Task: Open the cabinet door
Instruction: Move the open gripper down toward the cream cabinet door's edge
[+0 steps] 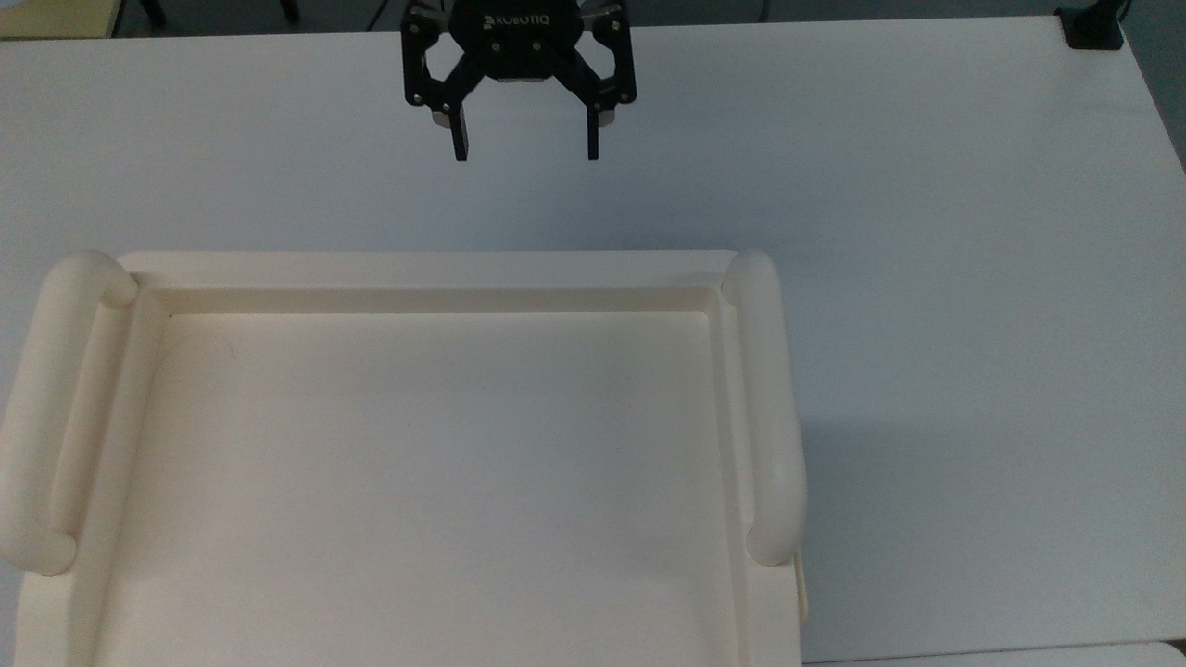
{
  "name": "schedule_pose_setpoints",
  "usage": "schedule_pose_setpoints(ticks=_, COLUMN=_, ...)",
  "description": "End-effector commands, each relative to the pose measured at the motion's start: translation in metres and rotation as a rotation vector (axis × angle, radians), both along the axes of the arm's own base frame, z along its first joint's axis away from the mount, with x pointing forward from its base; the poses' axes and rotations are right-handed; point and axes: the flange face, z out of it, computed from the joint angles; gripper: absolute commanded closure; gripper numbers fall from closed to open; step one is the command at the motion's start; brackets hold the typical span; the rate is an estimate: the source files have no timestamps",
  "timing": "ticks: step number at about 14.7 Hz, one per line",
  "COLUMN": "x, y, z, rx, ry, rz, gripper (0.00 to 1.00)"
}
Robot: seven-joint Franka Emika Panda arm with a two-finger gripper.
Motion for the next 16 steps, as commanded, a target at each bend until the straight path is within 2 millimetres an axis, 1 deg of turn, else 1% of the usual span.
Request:
schedule_pose_setpoints(ticks=1, x=0.032, y=0.039, z=-0.007, rx=-0.042, ry=-0.12, rz=-0.072, gripper=0.0)
schedule_pose_setpoints(ticks=3, x=0.044, y=0.05, z=-0.02, rx=-0.074, ry=-0.161, rz=-0.094, gripper=0.0)
schedule_pose_setpoints(ticks=4, x=0.048, y=0.057, z=-0.022, rx=-0.083, ry=-0.183, rz=-0.089, gripper=0.0)
schedule_pose_setpoints(ticks=6, x=0.062, y=0.071, z=-0.034, rx=-0.084, ry=-0.227, rz=-0.075, gripper=0.0)
schedule_pose_setpoints(ticks=7, x=0.065, y=0.077, z=-0.036, rx=-0.086, ry=-0.249, rz=-0.075, gripper=0.02)
schedule_pose_setpoints(ticks=8, x=0.068, y=0.078, z=-0.039, rx=-0.089, ry=-0.268, rz=-0.082, gripper=0.03)
schedule_pose_setpoints(ticks=12, x=0.072, y=0.087, z=-0.03, rx=-0.096, ry=-0.396, rz=-0.119, gripper=0.04)
schedule_pose_setpoints(ticks=13, x=0.072, y=0.09, z=-0.027, rx=-0.095, ry=-0.419, rz=-0.122, gripper=0.06)
schedule_pose_setpoints(ticks=14, x=0.071, y=0.096, z=-0.029, rx=-0.096, ry=-0.424, rz=-0.118, gripper=0.08)
schedule_pose_setpoints(ticks=15, x=0.071, y=0.098, z=-0.032, rx=-0.098, ry=-0.421, rz=-0.117, gripper=0.12)
schedule_pose_setpoints(ticks=16, x=0.071, y=0.098, z=-0.033, rx=-0.102, ry=-0.419, rz=-0.116, gripper=0.18)
